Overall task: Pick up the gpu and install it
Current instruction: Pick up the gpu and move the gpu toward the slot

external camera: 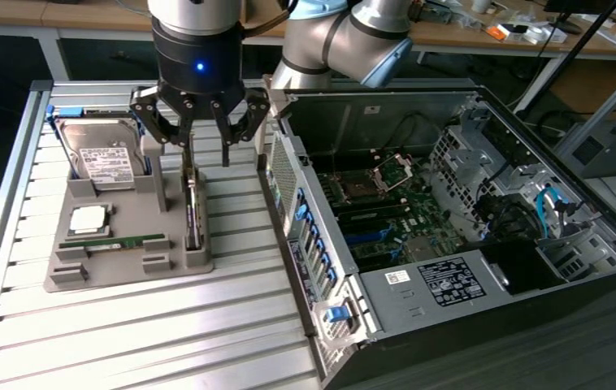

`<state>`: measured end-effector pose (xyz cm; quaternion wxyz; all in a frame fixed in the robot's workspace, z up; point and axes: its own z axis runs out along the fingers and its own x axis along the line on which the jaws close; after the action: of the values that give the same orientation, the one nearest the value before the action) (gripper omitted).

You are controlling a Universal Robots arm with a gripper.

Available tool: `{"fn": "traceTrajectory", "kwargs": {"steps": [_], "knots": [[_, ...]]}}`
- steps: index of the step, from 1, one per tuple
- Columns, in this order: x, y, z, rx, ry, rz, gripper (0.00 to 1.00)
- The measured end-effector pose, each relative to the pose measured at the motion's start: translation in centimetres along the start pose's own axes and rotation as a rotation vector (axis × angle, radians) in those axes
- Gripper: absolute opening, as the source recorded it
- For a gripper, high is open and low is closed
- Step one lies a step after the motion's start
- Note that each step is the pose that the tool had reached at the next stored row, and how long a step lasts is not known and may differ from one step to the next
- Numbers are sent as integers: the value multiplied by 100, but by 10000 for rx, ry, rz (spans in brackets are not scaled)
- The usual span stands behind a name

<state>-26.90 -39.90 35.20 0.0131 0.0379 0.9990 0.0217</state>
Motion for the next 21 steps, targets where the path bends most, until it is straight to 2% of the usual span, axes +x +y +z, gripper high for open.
{"fn": "traceTrajectory", "kwargs": {"steps": [21], "knots": [[17, -5, 91, -1, -1, 0, 48]]}}
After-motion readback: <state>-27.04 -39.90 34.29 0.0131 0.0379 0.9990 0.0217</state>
